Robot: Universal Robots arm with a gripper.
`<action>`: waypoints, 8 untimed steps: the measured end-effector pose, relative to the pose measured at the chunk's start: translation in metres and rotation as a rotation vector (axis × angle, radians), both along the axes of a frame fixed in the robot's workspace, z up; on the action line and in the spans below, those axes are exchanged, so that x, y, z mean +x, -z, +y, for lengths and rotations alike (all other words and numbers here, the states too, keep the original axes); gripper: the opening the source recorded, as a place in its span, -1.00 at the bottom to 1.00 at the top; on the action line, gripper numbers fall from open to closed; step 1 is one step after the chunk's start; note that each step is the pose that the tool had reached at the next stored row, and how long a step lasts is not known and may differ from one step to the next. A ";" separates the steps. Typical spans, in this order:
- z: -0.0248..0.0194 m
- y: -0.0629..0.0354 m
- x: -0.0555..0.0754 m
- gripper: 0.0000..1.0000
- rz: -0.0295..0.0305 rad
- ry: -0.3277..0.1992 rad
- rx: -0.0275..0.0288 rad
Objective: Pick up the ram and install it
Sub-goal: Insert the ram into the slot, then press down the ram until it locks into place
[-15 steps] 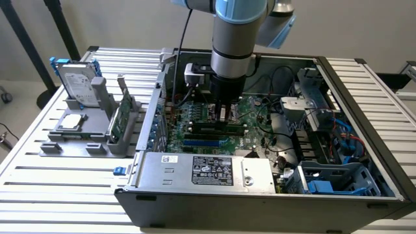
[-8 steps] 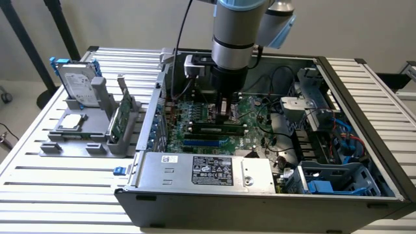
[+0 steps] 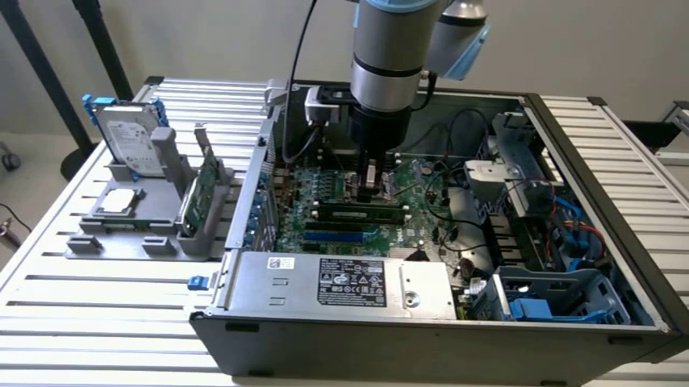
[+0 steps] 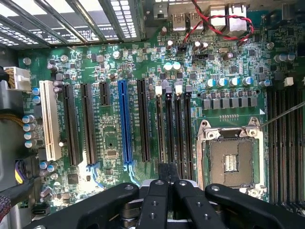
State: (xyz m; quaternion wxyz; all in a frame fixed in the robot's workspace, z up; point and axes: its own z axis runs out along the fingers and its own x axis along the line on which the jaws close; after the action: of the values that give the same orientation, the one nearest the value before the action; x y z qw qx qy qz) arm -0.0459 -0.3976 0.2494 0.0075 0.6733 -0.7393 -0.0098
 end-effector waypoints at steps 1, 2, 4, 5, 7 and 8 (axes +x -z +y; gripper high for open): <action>0.0000 0.0000 0.000 -0.79 0.0000 0.000 0.0001; 0.0000 0.0000 0.000 -0.79 -0.0001 0.000 0.0001; -0.0001 0.0000 0.000 -0.79 0.0000 0.000 0.0001; -0.0001 0.0000 0.000 -0.79 0.0000 0.000 0.0001; -0.0001 0.0000 0.000 -0.79 0.0000 0.000 0.0001; -0.0001 0.0000 0.000 -0.79 0.0000 0.000 0.0000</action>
State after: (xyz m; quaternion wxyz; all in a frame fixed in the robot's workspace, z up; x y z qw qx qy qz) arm -0.0459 -0.3977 0.2494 0.0075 0.6733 -0.7393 -0.0098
